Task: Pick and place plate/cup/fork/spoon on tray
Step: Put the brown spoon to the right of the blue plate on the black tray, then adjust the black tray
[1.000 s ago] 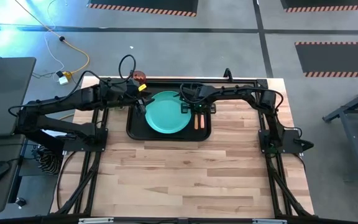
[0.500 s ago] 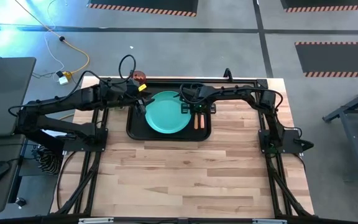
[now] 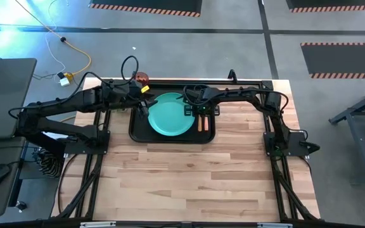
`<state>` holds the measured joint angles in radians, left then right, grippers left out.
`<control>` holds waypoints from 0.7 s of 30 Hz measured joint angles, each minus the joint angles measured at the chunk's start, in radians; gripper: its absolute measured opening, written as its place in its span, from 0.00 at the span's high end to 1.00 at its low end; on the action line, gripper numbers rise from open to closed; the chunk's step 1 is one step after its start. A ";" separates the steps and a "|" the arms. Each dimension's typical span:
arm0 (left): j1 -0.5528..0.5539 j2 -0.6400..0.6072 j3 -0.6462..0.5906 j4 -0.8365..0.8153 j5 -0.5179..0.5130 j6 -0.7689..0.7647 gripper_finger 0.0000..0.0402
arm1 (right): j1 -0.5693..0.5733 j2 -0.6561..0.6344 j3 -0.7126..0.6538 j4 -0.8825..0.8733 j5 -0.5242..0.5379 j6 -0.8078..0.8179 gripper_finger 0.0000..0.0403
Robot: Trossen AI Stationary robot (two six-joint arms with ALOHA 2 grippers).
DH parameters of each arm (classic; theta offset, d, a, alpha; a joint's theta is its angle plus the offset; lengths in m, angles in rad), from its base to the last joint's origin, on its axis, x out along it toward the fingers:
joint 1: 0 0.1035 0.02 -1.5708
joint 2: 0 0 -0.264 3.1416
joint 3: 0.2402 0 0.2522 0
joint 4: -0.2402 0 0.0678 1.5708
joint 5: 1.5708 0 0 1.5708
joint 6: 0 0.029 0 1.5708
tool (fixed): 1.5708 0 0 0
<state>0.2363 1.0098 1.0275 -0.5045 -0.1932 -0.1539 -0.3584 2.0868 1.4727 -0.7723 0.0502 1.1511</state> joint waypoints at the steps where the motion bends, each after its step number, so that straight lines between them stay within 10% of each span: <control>1: 0.000 0.000 0.000 0.000 0.000 0.000 0.61 | 0.000 -0.001 0.000 0.000 0.000 0.000 0.69; 21: 0.000 0.000 0.000 0.000 0.000 0.000 0.61 | 0.000 -0.077 -0.002 -0.051 0.006 -0.014 0.69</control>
<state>0.2363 1.0099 1.0275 -0.5041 -0.1928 -0.1538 -0.3584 2.0096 1.4712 -0.8236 0.0563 1.1371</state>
